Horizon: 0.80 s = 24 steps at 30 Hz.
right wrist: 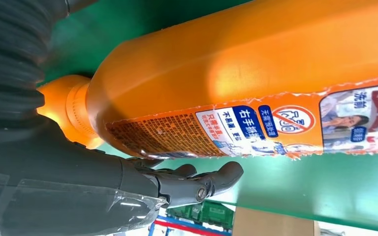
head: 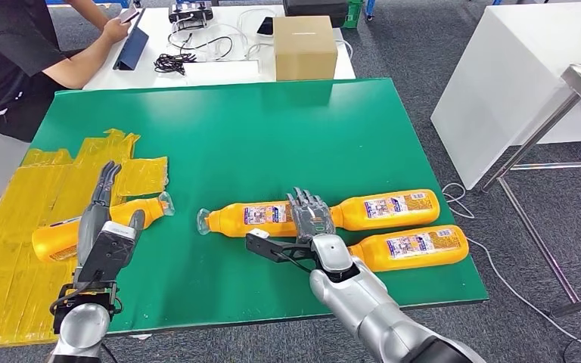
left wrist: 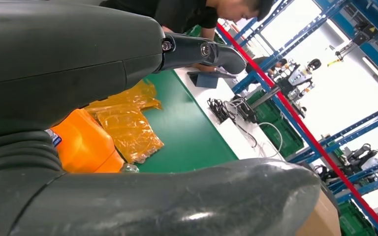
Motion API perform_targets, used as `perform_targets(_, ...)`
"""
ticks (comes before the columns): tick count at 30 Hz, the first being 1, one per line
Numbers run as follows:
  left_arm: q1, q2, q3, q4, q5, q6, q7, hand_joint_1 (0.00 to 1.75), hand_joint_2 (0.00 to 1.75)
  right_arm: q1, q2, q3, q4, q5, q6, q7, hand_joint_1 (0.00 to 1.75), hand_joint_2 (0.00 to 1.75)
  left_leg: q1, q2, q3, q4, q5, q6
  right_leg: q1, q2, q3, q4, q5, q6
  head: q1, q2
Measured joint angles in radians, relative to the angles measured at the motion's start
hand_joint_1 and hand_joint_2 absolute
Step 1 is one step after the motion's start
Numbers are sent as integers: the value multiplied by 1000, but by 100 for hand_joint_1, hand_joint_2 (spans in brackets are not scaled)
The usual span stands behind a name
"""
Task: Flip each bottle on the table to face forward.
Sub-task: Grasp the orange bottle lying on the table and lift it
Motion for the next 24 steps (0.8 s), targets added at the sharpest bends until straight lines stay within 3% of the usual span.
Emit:
perform_targets(4, -2, -1, 0, 0, 15, -5, -2, 0, 0, -22, 8, 0, 45, -5, 0, -4, 1, 175, 0, 0, 0, 0, 0, 0, 0, 0, 0, 0, 0, 0, 0, 0)
perform_targets(8, -5, -2, -1, 3, 31, -8, -6, 0, 0, -51, 20, 0, 95, -8, 20, -10, 173, 175, 0, 0, 0, 0, 0, 0, 0, 0, 0, 0, 0, 0, 0, 0)
perform_targets(24, -9, -2, 0, 18, 94, -25, -7, 0, 0, -111, 34, 0, 196, -31, 71, -36, 175, 175, 0, 0, 4, 0, 0, 0, 0, 0, 3, 0, 0, 0, 0, 0)
